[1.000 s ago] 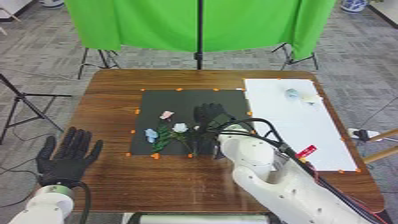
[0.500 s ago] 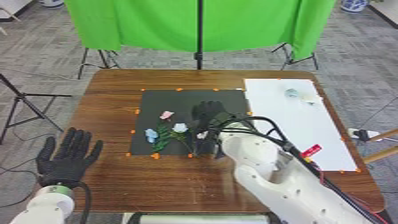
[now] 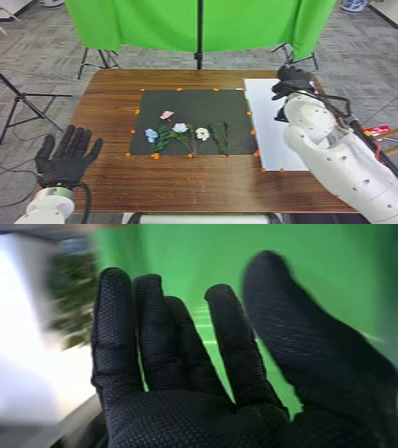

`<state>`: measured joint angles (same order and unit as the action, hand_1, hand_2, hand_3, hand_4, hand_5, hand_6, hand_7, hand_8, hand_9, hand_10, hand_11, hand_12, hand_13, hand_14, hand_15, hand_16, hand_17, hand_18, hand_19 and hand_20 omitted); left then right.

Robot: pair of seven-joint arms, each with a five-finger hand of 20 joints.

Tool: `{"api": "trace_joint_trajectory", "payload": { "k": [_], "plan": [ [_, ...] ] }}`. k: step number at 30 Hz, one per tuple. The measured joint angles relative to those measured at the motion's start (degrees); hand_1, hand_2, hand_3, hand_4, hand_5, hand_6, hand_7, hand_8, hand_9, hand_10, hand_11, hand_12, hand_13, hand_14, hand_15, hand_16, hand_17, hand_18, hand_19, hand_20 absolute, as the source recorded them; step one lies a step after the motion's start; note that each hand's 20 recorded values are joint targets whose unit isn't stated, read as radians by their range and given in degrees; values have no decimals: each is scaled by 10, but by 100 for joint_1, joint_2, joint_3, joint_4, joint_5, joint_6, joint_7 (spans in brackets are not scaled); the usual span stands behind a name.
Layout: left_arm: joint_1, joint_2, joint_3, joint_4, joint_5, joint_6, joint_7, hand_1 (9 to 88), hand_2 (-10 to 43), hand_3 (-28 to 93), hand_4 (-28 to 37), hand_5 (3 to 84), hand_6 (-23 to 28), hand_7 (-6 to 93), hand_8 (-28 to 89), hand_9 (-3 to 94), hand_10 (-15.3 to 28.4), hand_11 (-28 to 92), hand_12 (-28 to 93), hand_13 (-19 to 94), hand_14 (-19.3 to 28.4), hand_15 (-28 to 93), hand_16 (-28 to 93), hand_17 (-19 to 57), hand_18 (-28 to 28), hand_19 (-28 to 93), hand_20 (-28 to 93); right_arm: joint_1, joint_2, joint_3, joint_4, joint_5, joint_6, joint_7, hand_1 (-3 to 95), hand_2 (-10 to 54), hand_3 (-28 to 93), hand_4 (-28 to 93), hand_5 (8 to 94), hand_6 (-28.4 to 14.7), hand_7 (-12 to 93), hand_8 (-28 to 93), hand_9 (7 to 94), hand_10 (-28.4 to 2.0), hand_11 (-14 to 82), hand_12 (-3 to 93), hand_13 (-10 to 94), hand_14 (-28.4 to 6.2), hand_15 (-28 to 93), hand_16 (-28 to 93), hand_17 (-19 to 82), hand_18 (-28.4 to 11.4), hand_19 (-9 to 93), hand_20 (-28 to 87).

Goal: Arrange flowers

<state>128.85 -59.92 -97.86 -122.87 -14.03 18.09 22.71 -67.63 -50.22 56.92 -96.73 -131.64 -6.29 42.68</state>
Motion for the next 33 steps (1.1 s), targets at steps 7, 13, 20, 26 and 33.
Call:
{"api": "trace_joint_trajectory", "payload": {
  "k": [7,13,20,26,33],
  "plan": [
    [1,7,25,-1,41,-24,14,289,120,746,-283,434,69,244,-129,419,153,322,129,340,155,503,-64,-46,153,407,194,118,416,315,860,35,-307,35,551,-95,787,-282,458,-58,175,-116,391,-198,114,158,340,-181,369,124,243,-227,676,179],
    [-1,16,93,-1,53,-23,1,288,122,747,-283,433,70,245,-129,419,153,321,130,340,156,504,-64,-45,154,408,196,144,389,385,1064,295,-590,91,553,-95,768,-283,430,-51,174,-118,360,-184,92,140,342,-167,321,111,286,-213,637,155],
    [1,18,141,-13,51,-20,12,287,123,747,-283,431,70,243,-128,419,154,322,130,340,155,505,-64,-46,154,408,196,403,90,301,1762,497,-709,-141,562,-95,733,-283,447,-43,187,-118,416,-167,130,153,412,-147,329,125,338,-194,660,153],
    [2,16,160,-14,53,-20,2,286,129,746,-283,432,70,244,-129,419,154,323,130,340,157,506,-64,-46,154,409,196,454,-60,229,1845,512,-869,-77,636,-95,599,-283,590,-22,334,9,647,-129,213,410,599,-72,428,345,401,-172,781,238],
    [8,15,170,-24,73,-21,-6,285,131,746,-283,434,70,243,-129,420,154,323,129,340,156,507,-64,-46,154,410,196,412,-40,-154,1891,404,399,132,641,-75,645,-282,648,-4,417,80,732,-107,254,545,671,-47,467,448,393,-186,804,304]
  ]
}}
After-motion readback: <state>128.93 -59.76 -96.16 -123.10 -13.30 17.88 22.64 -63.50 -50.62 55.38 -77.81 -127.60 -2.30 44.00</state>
